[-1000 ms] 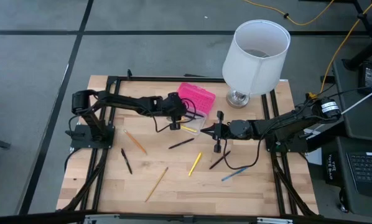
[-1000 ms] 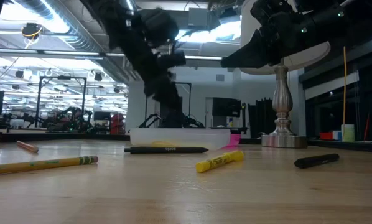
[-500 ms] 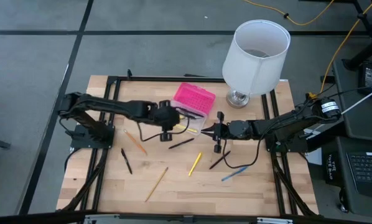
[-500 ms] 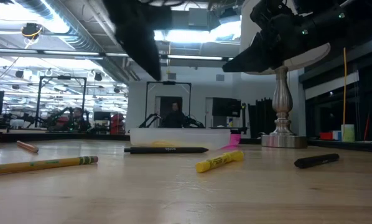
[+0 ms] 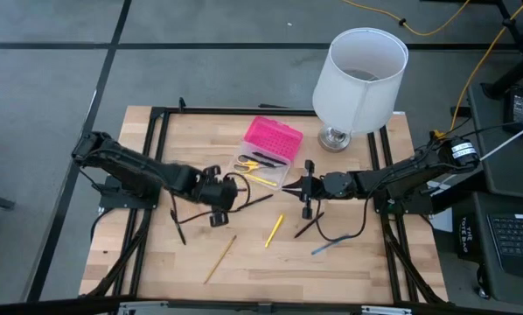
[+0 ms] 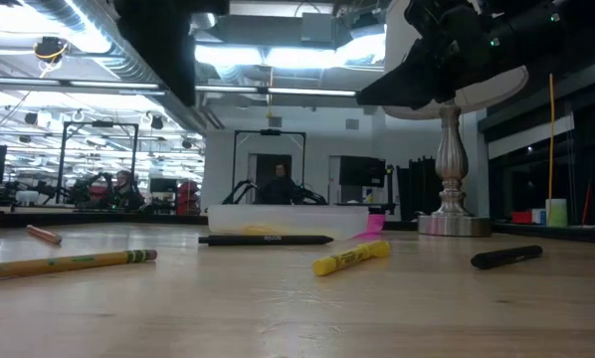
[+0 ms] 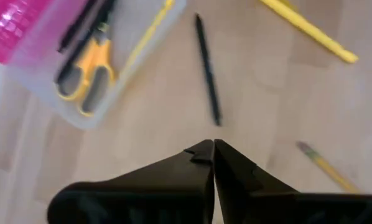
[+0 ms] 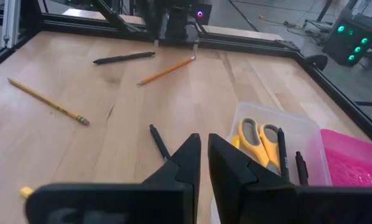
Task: Pick & place school supplies into a supply box
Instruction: Put the black pen into the pink supply box
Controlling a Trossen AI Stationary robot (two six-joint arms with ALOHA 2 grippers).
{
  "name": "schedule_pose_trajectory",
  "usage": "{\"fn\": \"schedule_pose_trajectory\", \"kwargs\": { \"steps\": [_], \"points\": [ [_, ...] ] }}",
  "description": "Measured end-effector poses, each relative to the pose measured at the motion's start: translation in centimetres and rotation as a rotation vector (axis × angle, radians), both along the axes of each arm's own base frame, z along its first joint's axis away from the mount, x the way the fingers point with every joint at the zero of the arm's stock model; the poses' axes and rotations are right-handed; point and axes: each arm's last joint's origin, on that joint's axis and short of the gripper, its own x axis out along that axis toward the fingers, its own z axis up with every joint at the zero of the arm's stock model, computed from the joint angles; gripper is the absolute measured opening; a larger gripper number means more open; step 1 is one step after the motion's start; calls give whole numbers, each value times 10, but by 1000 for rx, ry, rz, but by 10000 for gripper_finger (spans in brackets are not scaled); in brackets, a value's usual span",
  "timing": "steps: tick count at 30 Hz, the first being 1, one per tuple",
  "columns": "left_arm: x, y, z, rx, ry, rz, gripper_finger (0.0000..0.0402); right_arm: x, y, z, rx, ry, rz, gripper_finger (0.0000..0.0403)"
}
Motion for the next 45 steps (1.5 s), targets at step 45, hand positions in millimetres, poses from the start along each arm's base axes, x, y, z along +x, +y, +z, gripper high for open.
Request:
{"fn": "schedule_pose_trajectory", "kwargs": {
  "steps": [45],
  "points": [
    [-17, -47, -9, -124, 12, 146, 3, 3, 9, 3, 117, 192, 171, 15]
  ]
}}
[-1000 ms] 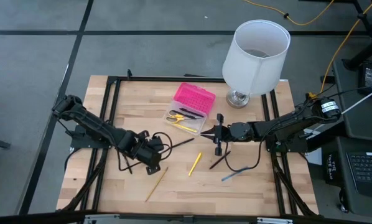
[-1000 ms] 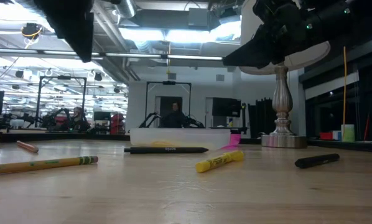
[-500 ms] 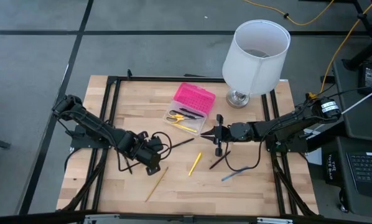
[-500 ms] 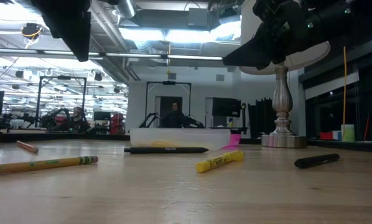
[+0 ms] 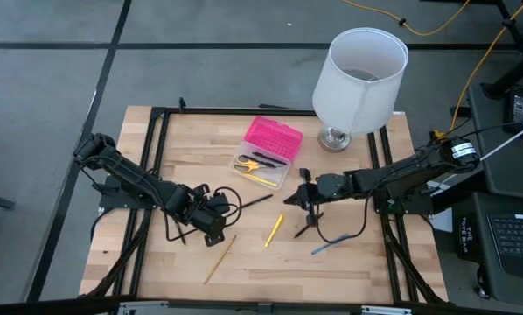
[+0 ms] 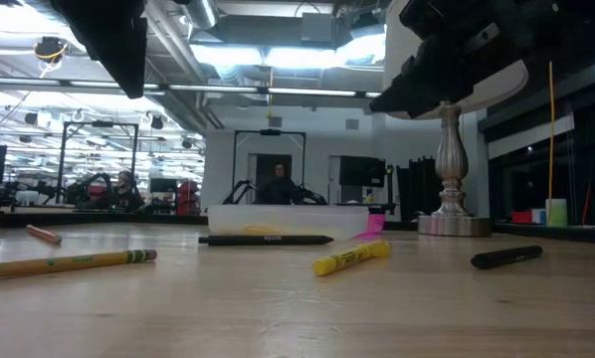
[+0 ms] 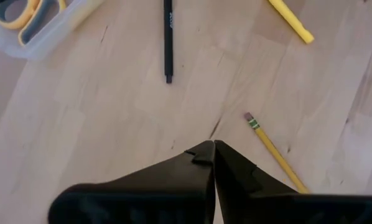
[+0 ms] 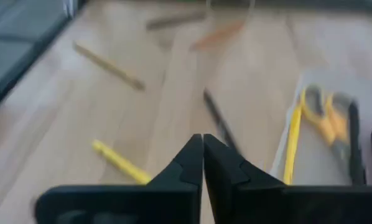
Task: Pick & place school supplies into a supply box
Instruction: Put the black pen into the pink supply box
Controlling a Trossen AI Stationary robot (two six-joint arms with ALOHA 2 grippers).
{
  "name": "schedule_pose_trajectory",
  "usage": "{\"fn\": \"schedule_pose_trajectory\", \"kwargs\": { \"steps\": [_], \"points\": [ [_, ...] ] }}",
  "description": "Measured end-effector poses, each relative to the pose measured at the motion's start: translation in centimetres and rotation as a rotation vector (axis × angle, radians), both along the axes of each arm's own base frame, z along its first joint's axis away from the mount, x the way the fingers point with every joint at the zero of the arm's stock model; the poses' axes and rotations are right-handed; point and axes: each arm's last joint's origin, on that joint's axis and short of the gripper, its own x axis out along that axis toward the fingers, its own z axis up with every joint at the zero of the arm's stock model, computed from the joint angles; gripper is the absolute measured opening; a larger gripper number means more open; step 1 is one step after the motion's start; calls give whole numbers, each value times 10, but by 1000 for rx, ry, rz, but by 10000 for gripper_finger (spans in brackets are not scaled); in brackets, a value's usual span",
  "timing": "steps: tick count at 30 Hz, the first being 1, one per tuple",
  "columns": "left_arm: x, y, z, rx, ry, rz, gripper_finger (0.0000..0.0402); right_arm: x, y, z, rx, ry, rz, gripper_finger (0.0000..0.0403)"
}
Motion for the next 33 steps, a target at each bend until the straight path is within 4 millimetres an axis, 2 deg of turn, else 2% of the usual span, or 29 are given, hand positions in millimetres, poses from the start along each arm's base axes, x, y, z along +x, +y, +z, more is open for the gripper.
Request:
{"fn": "schedule_pose_trajectory", "kwargs": {
  "steps": [4, 10, 20, 26, 33],
  "points": [
    [0, 0, 0, 15, 4, -33, 3, -1, 10, 9, 19, 181, -2, 9],
    [0, 0, 0, 18, 5, -40, 3, -2, 31, 27, 35, 280, 35, 7],
    [0, 0, 0, 23, 6, -50, 4, 0, 68, 30, -22, 524, 92, 10],
    [-1, -2, 0, 31, 16, -101, 4, -4, 72, 25, -28, 631, 58, 15],
    [-3, -8, 0, 62, 32, -261, 1, -5, 71, 24, -73, 641, 67, 63]
  ]
}}
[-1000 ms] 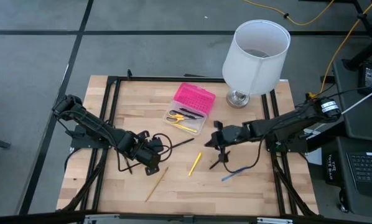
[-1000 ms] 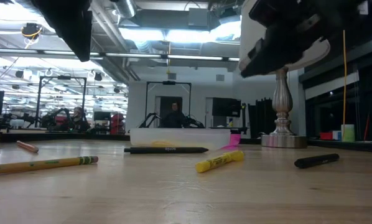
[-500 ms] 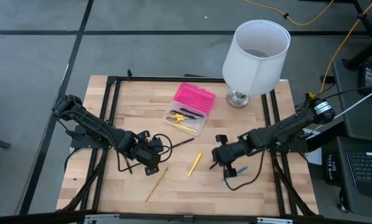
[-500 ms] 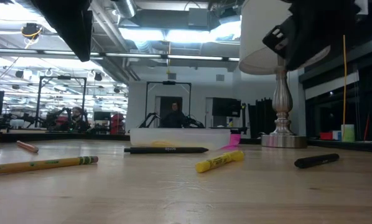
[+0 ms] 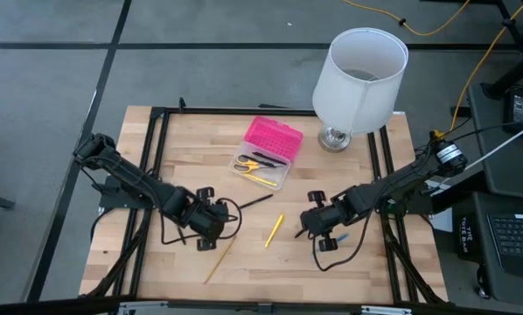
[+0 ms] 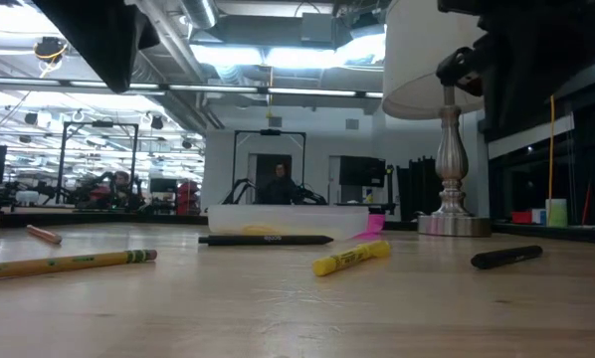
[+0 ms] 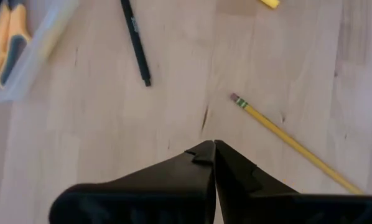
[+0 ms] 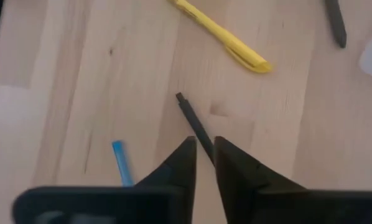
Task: Pick & place school supplies into a supply box
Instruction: Put the black pen into the pink supply box
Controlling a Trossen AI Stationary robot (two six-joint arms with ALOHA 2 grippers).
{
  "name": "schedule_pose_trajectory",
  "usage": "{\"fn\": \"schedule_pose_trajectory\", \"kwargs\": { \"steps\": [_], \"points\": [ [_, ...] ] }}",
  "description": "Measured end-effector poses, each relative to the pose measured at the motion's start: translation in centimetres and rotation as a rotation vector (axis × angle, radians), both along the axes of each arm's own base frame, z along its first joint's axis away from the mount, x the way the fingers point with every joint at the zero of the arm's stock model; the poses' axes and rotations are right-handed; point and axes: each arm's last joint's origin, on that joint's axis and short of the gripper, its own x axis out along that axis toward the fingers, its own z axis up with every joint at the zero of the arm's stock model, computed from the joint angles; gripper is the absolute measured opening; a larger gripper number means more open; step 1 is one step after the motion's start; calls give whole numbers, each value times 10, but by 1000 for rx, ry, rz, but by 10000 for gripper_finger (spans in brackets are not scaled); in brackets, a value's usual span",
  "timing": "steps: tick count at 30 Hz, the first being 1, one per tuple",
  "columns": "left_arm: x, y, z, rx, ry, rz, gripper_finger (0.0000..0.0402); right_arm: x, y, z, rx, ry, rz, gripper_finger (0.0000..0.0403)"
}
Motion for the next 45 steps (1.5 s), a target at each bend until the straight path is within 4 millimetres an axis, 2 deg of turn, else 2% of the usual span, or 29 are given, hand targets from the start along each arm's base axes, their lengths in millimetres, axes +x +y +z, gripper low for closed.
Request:
{"fn": "schedule_pose_trajectory", "kwargs": {
  "steps": [6, 11, 18, 29, 38, 45],
  "points": [
    [-2, -4, 0, 35, -17, -15, 3, 4, 0, -11, -76, 21, 18, 112],
    [-3, -13, -5, 57, -57, -118, 1, 9, 3, -26, -90, 78, 56, 132],
    [-2, -23, -15, 24, -134, -149, 1, 13, 5, -48, -127, 164, 60, 135],
    [-6, -22, -27, 16, -123, -104, 3, 18, 6, -74, -154, 254, 63, 135],
    [-4, -22, -26, 14, -156, -69, 3, 19, 4, -79, -247, 253, 92, 135],
    [-4, -22, -26, 7, -157, -55, 3, 18, 4, -79, -239, 263, 97, 135]
  ]
}}
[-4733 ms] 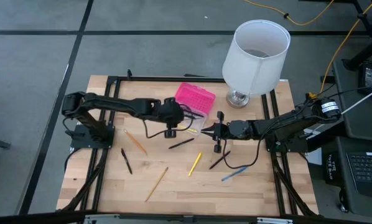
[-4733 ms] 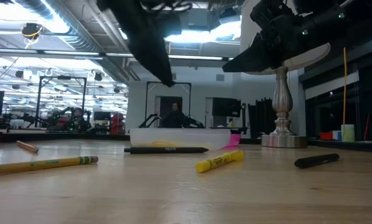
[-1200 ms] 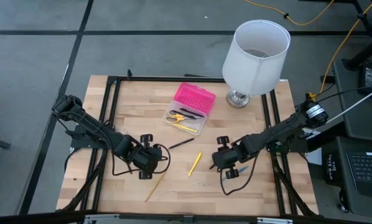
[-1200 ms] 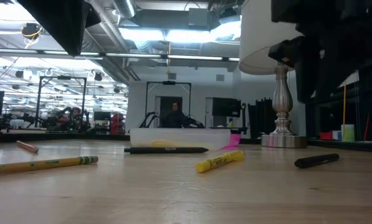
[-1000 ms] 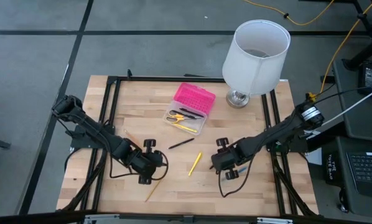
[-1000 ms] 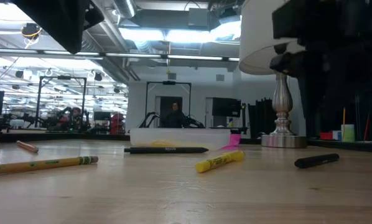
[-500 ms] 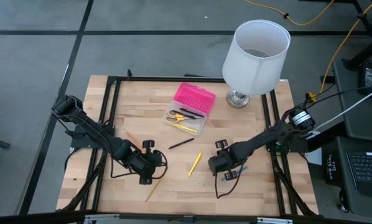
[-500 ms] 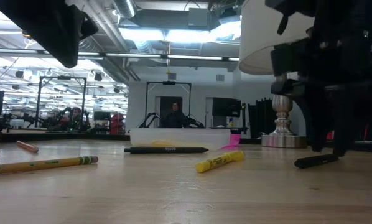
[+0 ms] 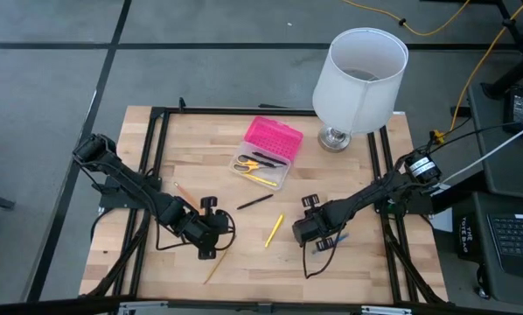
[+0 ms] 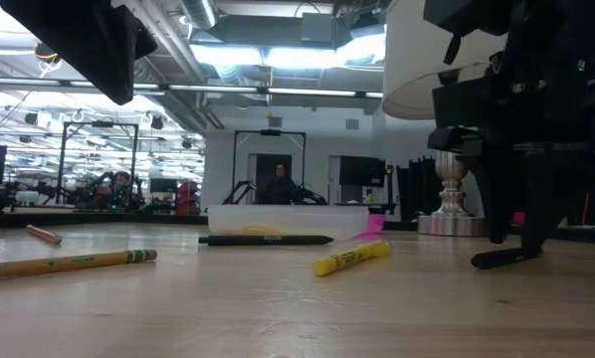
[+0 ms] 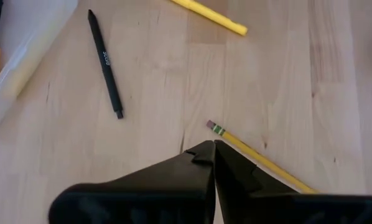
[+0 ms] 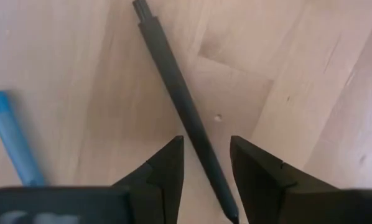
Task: Pick & place school supplies into a supply box
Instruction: Put the black pen into the pink supply box
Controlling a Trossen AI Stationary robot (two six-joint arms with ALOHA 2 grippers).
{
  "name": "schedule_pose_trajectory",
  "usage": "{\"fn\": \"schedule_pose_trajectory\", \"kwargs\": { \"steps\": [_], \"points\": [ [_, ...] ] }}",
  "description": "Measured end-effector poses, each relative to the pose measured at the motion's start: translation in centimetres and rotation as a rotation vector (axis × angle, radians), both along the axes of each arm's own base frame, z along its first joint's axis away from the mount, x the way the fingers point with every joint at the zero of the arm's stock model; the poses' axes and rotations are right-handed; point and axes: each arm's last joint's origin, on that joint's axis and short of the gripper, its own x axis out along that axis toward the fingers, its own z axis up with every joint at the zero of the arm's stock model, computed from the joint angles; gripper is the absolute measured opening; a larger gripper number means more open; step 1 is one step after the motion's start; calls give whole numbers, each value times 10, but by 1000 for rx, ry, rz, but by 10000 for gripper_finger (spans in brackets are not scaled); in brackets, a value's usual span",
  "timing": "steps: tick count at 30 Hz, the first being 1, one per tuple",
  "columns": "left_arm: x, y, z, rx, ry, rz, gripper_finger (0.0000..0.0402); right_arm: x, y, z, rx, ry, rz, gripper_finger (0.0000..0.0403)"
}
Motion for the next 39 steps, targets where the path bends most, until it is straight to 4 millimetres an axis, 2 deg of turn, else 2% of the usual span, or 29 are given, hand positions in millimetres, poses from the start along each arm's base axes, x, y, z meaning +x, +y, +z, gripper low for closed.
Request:
{"fn": "schedule_pose_trajectory", "kwargs": {
  "steps": [14, 22, 27, 31, 36, 39],
  "points": [
    [1, 0, 0, -1, -9, 10, 3, 0, 1, -1, 37, 3, -4, 135],
    [1, 0, 0, -2, -11, 12, 3, -12, -3, -22, 87, -18, -2, 135],
    [1, 0, 0, 0, -12, 13, 3, -14, -4, -24, 97, -16, -30, 133],
    [1, 0, 1, 13, -21, 20, 3, -13, -3, -23, 112, -11, -26, 104],
    [1, 1, 1, 16, -22, 22, 3, -12, -3, -23, 119, -11, -23, 35],
    [1, 0, 1, 15, -22, 22, 3, -12, -3, -23, 120, -10, -20, 27]
  ]
}}
